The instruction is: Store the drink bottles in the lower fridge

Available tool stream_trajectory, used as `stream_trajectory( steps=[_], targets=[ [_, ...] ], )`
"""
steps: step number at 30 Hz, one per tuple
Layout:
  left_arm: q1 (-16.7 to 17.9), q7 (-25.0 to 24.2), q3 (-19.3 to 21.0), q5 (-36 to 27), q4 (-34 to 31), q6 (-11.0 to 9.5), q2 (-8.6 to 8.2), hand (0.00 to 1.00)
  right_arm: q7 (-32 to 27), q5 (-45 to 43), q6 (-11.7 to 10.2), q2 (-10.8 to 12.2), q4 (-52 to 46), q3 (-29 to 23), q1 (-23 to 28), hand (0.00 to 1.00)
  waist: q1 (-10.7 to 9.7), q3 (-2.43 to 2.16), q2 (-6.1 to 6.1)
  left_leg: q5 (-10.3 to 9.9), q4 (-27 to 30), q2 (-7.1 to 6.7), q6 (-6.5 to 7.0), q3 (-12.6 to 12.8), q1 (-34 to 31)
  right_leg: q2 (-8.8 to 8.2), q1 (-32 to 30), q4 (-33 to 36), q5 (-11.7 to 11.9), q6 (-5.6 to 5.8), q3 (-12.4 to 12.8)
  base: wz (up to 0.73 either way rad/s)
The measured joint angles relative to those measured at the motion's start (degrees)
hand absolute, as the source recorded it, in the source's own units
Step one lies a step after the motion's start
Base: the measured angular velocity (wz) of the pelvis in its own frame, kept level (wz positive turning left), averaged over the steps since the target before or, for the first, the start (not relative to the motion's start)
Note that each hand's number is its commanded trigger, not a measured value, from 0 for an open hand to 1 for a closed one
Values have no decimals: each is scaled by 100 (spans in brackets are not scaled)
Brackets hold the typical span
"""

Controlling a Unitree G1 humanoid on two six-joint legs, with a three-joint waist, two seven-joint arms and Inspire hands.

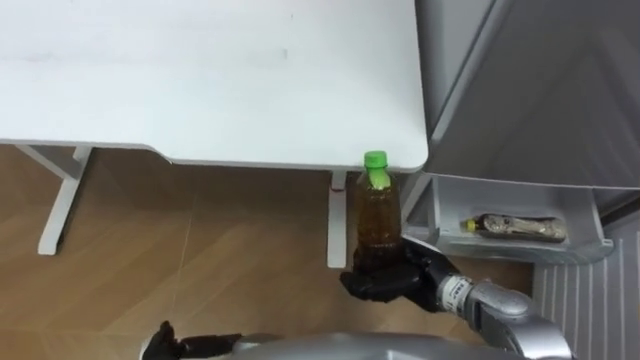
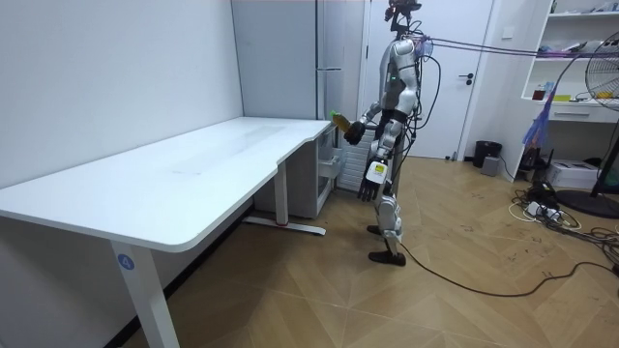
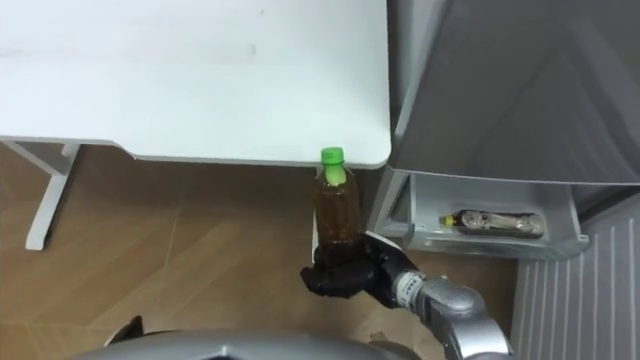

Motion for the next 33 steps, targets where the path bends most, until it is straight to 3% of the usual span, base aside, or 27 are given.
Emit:
stream_trajectory(
  steps=[11, 18, 28, 33],
  targets=[
    [-194, -182, -134, 851, -19, -12, 82, 0, -218, 339, -97, 9, 319, -55, -67, 100, -190, -7, -53, 0, 2, 0, 0, 169, -23, 2, -74, 14, 6, 10, 104, -4],
    [-246, -57, -284, 881, -14, -25, 104, 0, -679, 511, -146, 31, 1159, -55, -181, 100, -186, -5, -61, 0, 3, -1, 0, 237, -28, 3, -81, -10, 10, 16, 126, -1],
    [-229, -68, -155, 1106, 6, -29, 57, 0, -1139, 593, -254, 94, 1486, -343, -195, 100, -210, -3, -53, 0, -1, 1, 0, 270, -18, 4, -67, -16, 11, 17, 120, 0],
    [-219, -67, -158, 1107, 6, -28, 31, 0, -1480, 1260, -264, 119, 1756, -455, -197, 100, -222, 2, -7, 0, -42, 2, 1, 267, -16, 11, -81, -11, 13, 21, 137, 0]
  ],
)
